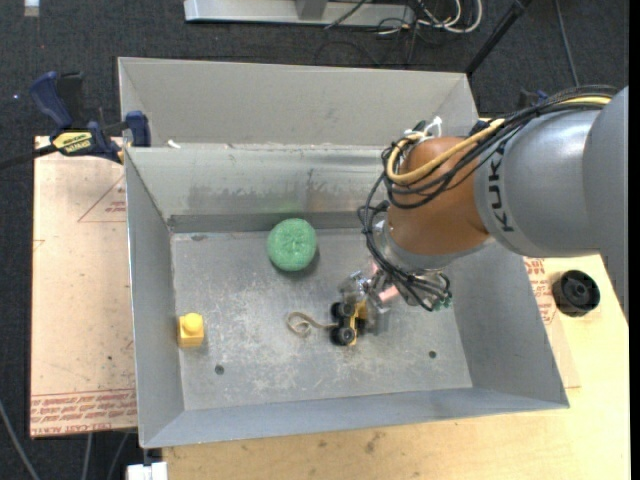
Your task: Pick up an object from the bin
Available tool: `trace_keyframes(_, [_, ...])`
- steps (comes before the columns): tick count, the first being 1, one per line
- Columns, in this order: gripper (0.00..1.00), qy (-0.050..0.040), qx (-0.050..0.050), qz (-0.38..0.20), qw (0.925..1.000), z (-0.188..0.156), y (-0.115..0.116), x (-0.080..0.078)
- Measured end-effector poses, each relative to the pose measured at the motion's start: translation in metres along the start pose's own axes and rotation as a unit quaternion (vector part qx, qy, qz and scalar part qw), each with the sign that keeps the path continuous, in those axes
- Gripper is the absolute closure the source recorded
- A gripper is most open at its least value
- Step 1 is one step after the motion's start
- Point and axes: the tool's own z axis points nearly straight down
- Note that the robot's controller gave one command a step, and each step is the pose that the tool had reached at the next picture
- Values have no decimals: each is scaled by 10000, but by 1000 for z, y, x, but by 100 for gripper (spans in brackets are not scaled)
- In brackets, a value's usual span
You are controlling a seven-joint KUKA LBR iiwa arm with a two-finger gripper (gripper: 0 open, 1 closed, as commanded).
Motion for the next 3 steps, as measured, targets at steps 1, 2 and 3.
trace_keyframes(1, [100, 0, 1, 0, 10000, 0, 0, 0])
trace_keyframes(2, [100, 1, 2, 0, 10000, 0, 0, 0])
trace_keyframes(3, [100, 1, 2, -1, 10000, 0, 0, 0])
